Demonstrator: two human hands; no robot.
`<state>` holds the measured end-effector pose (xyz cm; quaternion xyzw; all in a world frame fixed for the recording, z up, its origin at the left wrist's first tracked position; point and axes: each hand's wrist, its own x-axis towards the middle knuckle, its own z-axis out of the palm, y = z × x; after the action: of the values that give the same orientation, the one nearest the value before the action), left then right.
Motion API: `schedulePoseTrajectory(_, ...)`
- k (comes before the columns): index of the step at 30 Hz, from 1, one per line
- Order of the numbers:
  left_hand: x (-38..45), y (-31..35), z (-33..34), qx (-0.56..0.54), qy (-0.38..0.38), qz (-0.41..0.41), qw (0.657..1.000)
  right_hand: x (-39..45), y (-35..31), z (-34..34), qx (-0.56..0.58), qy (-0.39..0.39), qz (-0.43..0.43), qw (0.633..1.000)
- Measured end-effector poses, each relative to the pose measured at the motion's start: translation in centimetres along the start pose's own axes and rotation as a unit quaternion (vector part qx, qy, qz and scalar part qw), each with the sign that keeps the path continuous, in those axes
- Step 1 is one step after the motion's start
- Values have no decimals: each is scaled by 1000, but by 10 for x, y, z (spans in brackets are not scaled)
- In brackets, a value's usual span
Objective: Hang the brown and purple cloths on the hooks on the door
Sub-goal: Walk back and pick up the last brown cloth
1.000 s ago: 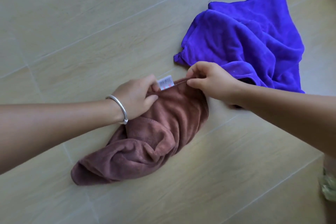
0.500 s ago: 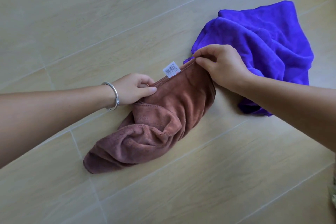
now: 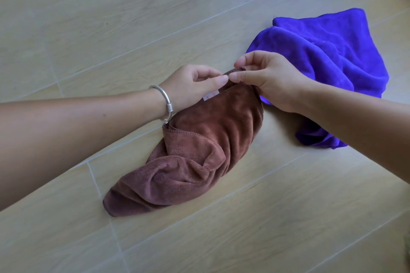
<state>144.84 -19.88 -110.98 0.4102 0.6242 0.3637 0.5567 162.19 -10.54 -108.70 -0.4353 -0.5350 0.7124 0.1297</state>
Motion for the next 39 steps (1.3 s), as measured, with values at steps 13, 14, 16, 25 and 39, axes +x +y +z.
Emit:
schedulePoseTrajectory(13,17,3,-16,44,143,89,985,2,19,-9,-350,-65,34,934)
schedulePoseTrajectory(14,18,1,-21,45,166,87,981,3,19,-8,-370,-68,42,926)
schedulePoseTrajectory(16,18,-5,-30,44,209,82,973,6,14,-4,-354,-89,72,928)
schedulePoseTrajectory(25,16,6,-65,-34,329,73,941,16,-16,21,-478,-237,151,832)
schedulePoseTrajectory(39,-53,131,-170,23,453,119,883,-20,-128,15,-516,-66,-66,852)
